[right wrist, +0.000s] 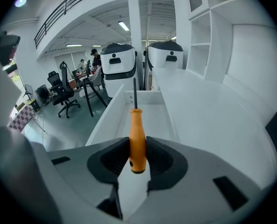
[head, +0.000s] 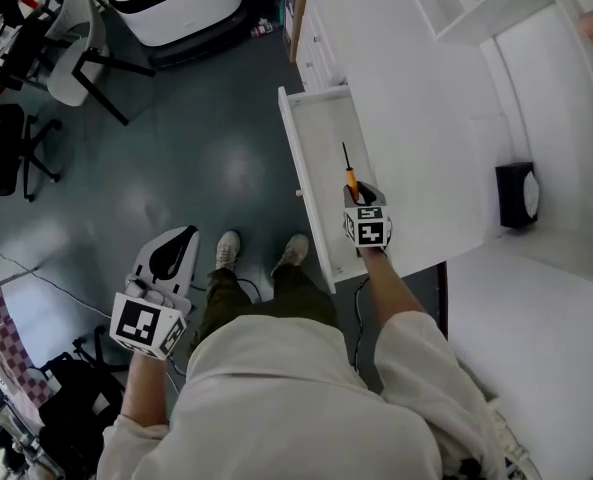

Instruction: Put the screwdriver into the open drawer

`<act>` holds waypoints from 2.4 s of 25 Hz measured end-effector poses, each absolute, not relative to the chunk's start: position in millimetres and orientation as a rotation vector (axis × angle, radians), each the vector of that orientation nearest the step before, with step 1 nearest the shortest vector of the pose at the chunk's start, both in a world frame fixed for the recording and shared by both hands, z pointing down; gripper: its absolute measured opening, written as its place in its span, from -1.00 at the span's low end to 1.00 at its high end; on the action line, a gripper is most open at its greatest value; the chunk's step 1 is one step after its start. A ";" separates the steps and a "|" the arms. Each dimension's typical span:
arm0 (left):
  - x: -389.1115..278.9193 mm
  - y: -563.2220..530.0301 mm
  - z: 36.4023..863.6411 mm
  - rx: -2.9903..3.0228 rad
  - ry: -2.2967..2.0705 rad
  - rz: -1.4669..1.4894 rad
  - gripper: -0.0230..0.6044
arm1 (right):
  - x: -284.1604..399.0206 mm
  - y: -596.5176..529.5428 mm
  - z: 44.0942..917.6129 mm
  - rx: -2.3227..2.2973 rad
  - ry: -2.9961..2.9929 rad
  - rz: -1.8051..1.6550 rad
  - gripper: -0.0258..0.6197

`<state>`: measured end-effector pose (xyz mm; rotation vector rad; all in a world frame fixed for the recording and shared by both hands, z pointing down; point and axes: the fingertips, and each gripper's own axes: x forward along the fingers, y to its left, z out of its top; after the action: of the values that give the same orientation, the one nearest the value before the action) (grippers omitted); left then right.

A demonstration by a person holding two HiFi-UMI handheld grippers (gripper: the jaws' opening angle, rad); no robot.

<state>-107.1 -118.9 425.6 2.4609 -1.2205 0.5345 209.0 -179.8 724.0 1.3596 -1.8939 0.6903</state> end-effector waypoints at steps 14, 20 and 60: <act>-107.7 -126.9 453.0 2.381 -1.197 0.606 -0.91 | 208.5 -190.8 793.9 1.285 -1.782 0.809 -0.55; -113.4 -127.0 465.3 2.349 -1.192 0.627 -0.91 | 209.5 -189.9 821.3 1.254 -1.722 0.850 -0.55; -126.1 -135.2 478.1 2.314 -1.175 0.628 -0.91 | 213.7 -194.5 842.8 1.213 -1.598 0.966 -0.51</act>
<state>-126.1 -135.2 478.1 2.3139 -1.1754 0.6281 213.7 -194.5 842.8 1.2132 -1.5983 0.9656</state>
